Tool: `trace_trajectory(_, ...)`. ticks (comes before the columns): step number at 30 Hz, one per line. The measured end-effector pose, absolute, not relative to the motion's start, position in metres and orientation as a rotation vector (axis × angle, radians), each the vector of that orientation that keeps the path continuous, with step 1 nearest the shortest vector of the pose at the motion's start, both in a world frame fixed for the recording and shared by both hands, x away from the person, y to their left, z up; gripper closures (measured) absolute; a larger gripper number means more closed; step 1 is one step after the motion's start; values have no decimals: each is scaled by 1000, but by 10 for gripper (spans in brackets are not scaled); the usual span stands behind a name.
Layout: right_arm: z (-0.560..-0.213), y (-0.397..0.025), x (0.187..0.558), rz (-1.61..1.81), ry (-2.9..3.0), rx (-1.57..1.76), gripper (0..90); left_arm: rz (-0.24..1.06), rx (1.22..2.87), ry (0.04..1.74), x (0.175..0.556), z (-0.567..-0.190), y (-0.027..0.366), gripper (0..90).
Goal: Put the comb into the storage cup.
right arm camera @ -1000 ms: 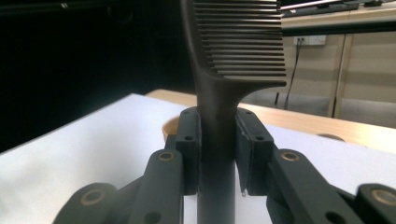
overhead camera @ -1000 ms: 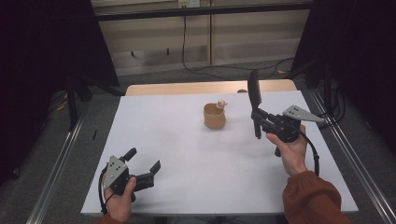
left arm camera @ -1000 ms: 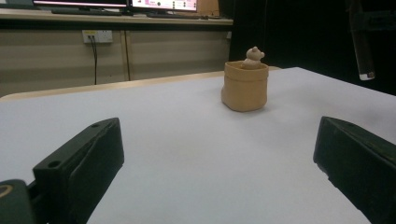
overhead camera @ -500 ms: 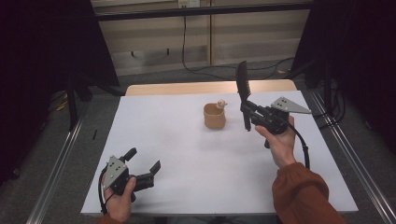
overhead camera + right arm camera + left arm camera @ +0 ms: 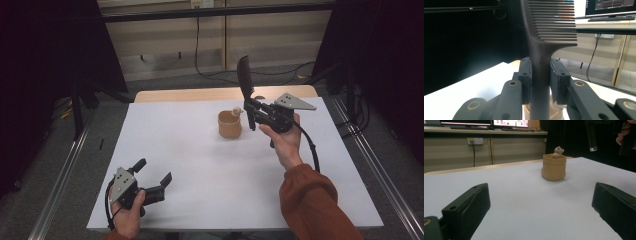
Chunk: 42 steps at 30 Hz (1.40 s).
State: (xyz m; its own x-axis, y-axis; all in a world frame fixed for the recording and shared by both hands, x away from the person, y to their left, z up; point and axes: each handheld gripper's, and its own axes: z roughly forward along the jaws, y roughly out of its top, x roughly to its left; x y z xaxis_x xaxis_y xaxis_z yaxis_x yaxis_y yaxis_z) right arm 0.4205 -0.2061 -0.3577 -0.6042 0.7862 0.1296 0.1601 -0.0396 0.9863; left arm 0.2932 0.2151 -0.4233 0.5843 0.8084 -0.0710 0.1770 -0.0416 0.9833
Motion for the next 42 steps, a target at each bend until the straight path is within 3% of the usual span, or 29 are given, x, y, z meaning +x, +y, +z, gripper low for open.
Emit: trace_trajectory(42, -358, -165, 484, 1675, 1789, 978, 729, 616, 1559, 855, 293, -423, 216, 18)
